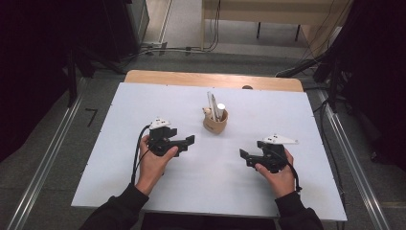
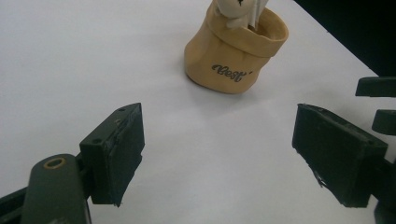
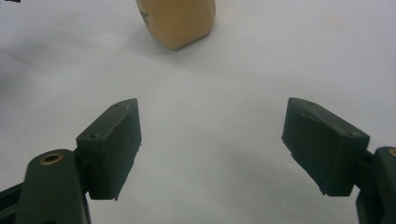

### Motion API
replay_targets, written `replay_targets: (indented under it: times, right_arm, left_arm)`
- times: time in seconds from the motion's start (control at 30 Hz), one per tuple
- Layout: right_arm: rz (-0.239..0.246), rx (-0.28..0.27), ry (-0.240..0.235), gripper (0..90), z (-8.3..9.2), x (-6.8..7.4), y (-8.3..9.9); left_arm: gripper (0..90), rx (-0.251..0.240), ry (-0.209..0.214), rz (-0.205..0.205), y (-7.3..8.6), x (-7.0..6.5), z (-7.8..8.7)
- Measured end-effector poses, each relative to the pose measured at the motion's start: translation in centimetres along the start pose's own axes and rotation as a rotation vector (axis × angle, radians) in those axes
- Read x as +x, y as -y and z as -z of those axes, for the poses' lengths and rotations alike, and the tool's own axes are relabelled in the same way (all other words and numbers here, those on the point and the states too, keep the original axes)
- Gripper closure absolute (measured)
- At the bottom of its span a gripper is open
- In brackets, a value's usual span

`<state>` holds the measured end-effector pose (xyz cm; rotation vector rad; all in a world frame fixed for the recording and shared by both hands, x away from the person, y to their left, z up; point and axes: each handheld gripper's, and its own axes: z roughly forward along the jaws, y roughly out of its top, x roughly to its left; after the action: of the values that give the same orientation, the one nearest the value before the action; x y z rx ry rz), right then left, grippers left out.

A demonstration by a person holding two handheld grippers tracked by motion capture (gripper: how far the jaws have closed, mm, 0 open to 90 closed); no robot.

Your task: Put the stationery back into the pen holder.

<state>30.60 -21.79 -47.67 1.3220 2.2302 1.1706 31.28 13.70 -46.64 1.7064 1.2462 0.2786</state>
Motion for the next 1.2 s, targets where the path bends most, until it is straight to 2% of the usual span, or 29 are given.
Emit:
replay_targets:
  times: [0.37, 0.57, 0.9, 1.03, 1.2]
  right_arm:
    - [0.005, 0.0, 0.026, 18.3, 0.8, -0.3, 0.6]
    - [0.001, -0.007, 0.033, 18.3, 1.3, -0.5, 0.8]
    - [-0.018, -0.016, 0.056, 18.3, 2.3, -1.3, 1.3]
    - [-0.024, -0.018, 0.065, 18.3, 2.6, -1.6, 1.5]
    - [-0.029, -0.023, 0.073, 18.3, 3.2, -2.1, 1.8]
  left_arm:
    - [17.3, -0.001, -0.025, 0.021, 1.1, 1.1, 1.7]
    - [17.1, 0.0, -0.057, 0.009, 1.6, 1.5, 2.3]
    - [17.1, 0.006, -0.052, 0.018, 2.1, 1.5, 3.1]
    - [17.1, 0.001, -0.043, 0.046, 2.2, 2.0, 3.5]
    - [17.2, -0.008, -0.055, 0.058, 2.4, 2.6, 4.2]
